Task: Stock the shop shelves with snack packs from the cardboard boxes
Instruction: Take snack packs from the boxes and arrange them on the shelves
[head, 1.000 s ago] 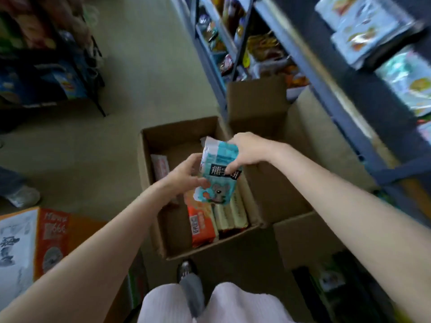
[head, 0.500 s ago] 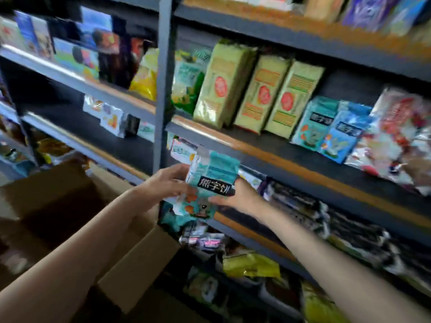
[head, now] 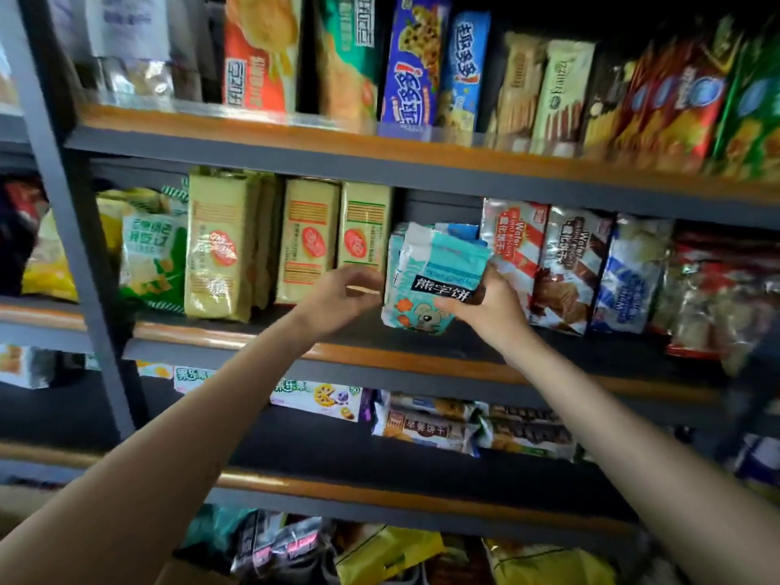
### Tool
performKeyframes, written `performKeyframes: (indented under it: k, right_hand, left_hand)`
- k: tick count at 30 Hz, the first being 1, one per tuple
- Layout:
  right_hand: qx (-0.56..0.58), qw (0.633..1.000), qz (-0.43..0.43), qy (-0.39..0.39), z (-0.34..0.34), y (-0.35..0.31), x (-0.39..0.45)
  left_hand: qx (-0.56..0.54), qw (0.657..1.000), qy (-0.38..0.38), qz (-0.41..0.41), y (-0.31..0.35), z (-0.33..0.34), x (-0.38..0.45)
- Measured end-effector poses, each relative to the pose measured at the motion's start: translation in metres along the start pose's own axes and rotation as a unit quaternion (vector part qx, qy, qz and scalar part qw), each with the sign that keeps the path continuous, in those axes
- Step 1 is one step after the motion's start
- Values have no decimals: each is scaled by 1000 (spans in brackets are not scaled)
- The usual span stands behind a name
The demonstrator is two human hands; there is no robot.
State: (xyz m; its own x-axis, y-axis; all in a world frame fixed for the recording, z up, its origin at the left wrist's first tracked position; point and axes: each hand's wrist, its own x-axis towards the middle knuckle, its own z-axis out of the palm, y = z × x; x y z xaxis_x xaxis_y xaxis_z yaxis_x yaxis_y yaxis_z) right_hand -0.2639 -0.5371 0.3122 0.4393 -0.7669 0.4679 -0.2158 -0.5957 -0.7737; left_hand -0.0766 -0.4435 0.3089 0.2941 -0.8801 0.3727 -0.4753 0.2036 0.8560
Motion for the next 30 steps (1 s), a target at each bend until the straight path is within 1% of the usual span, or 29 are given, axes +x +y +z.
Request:
performKeyframes:
  k: [2,4,6,10,13,15,18,20,21,23,24,26,27,28,30]
  right_hand:
    - [-23,999,18,22,3,14,11]
    - [-36,997,63,19,6,28,26]
    - [-66,992,103,-14,11,39,41]
    - [-107,982,130,-84,30,56,81]
    - [-91,978,162,-99,50,67,110]
    - [-119,976,161,-83,62,72,124]
    - [-209,969,129,-17,71,70,129]
    - [-234,968,85,30,71,61,119]
    - [-245,967,39,59,73,56,112]
    - [-233,963,-86,102,79,43,98]
    - [-209,961,-153,100,86,35,91]
    - [-175,946,-271,44,109,16,73]
    - [-164,933,-319,11,124,7,62]
    - [-155,921,-356,-21,142,-3,51]
    - [-136,901,-404,-82,184,-21,27]
  left_hand:
    - [30,999,23,-14,-12,0,10]
    - [67,997,24,-24,-23,1,19]
    - [106,994,8,-31,-31,5,23]
    - [178,983,-22,-38,-43,15,32]
    - [239,970,3,-35,-55,14,33]
    - [277,960,30,-38,-64,6,33]
    - [336,938,90,-15,-77,-5,32]
    - [343,928,144,3,-82,-8,27]
    - [331,928,172,13,-82,-9,22]
    - [293,928,225,52,-79,-12,4]
    - [279,927,240,75,-76,-15,-9]
    - [287,925,230,97,-74,-22,-43]
    - [310,922,215,90,-79,-28,-62]
    - [332,918,203,70,-90,-35,-83]
    - [355,914,196,-10,-118,-54,-130]
